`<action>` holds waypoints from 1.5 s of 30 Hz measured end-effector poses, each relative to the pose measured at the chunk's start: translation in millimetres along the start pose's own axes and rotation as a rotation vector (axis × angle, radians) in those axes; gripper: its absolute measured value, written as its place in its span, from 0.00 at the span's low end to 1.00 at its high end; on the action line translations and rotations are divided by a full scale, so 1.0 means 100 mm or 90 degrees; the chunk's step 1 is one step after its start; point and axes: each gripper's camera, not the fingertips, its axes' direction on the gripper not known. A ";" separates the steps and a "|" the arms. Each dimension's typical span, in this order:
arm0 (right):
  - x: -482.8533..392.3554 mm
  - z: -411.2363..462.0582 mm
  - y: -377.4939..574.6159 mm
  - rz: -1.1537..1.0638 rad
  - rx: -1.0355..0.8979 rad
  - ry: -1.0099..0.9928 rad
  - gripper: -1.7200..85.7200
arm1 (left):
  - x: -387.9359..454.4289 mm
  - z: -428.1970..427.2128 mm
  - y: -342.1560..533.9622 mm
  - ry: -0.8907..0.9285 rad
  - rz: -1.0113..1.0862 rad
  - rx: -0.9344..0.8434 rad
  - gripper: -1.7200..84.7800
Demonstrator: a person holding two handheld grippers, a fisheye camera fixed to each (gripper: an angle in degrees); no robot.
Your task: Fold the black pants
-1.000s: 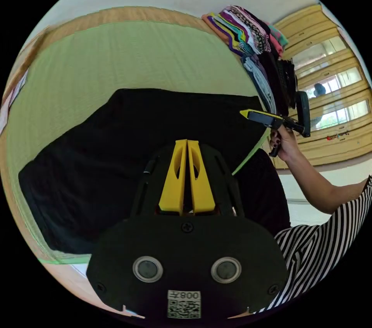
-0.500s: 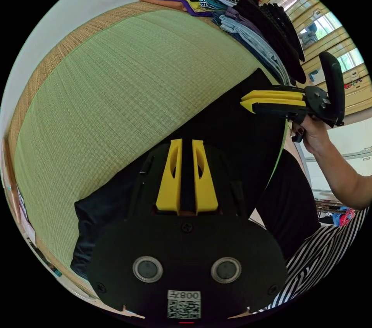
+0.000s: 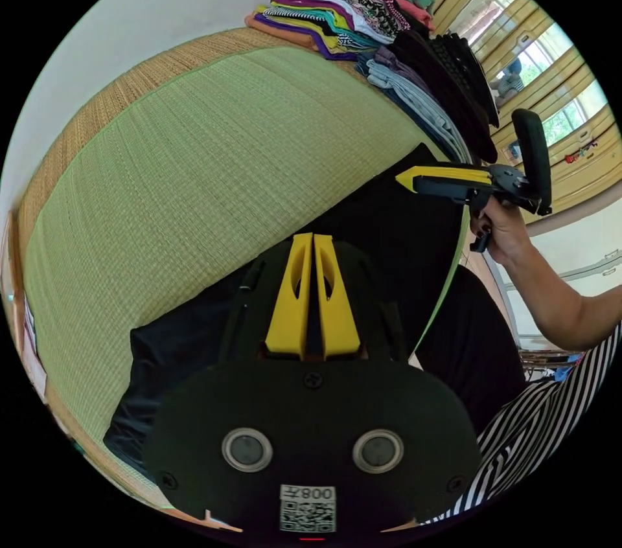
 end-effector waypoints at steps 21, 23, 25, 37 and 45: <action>0.46 -0.09 0.17 0.080 -0.028 -0.036 0.02 | -0.81 1.57 0.61 0.002 -0.050 -0.017 0.03; 0.50 -0.18 0.16 0.091 -0.011 -0.044 0.02 | -0.83 1.64 0.68 0.004 -0.042 0.001 0.02; 0.53 -0.22 0.17 0.097 -0.002 -0.028 0.02 | -0.83 1.74 0.73 0.002 -0.034 0.003 0.02; 1.03 -0.83 0.72 0.184 0.065 -0.050 0.05 | -0.87 2.36 0.88 0.115 0.034 0.003 0.07; 1.47 -1.22 1.49 0.288 0.070 0.012 0.11 | -0.38 3.05 0.52 0.146 0.174 -0.074 0.10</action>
